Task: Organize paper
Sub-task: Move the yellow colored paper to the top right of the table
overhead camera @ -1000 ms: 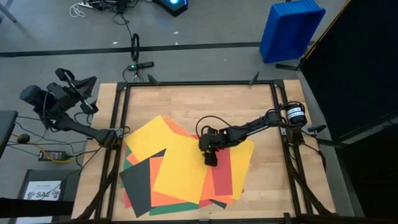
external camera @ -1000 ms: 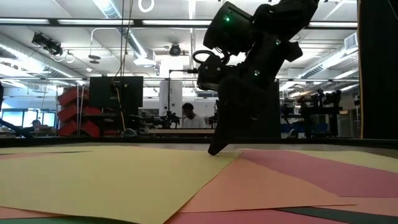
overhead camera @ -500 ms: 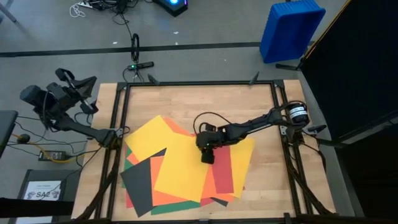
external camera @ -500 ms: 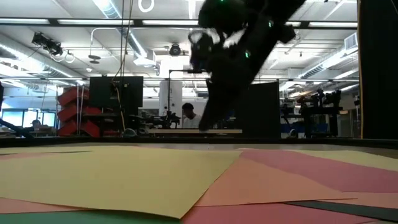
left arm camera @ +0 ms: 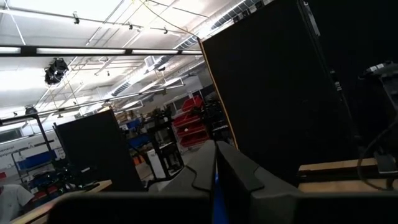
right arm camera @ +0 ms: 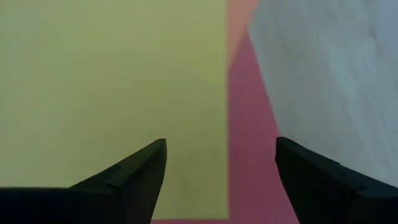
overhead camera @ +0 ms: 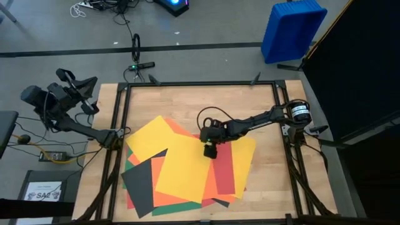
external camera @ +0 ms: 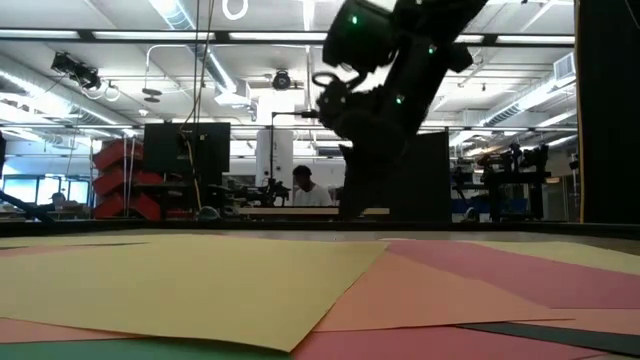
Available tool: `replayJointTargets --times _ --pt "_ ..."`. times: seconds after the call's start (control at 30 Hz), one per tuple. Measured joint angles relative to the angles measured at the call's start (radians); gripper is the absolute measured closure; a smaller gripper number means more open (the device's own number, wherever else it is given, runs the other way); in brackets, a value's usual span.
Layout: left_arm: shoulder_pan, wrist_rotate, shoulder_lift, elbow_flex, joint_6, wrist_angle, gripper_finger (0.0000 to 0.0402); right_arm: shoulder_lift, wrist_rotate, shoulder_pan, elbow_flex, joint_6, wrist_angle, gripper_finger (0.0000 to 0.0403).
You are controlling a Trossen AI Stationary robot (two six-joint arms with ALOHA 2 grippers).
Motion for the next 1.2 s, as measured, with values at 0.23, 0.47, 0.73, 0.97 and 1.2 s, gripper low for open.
replayJointTargets --times 0.23,0.47,0.73,0.97,1.2 --pt "0.0 0.0 0.0 0.0 0.0 0.0 0.0401 0.0 -0.065 -0.037 -0.07 0.015 0.023 0.0117" --pt "0.0 0.0 0.0 0.0 0.0 0.0 0.0401 -0.001 -0.072 -0.035 -0.092 0.031 0.082 0.0127" --pt "0.0 0.036 0.0 0.0 0.0 0.007 0.0401 -0.001 -0.101 -0.035 -0.092 0.031 0.105 0.0134" --pt "0.0 0.131 0.0 0.0 -0.264 0.164 0.0401 -0.001 -0.101 -0.035 -0.092 0.03 0.13 0.0142" --pt "0.0 0.232 0.0 0.0 -0.392 0.349 0.0401 -0.001 -0.101 -0.035 -0.092 0.029 0.145 0.0147"
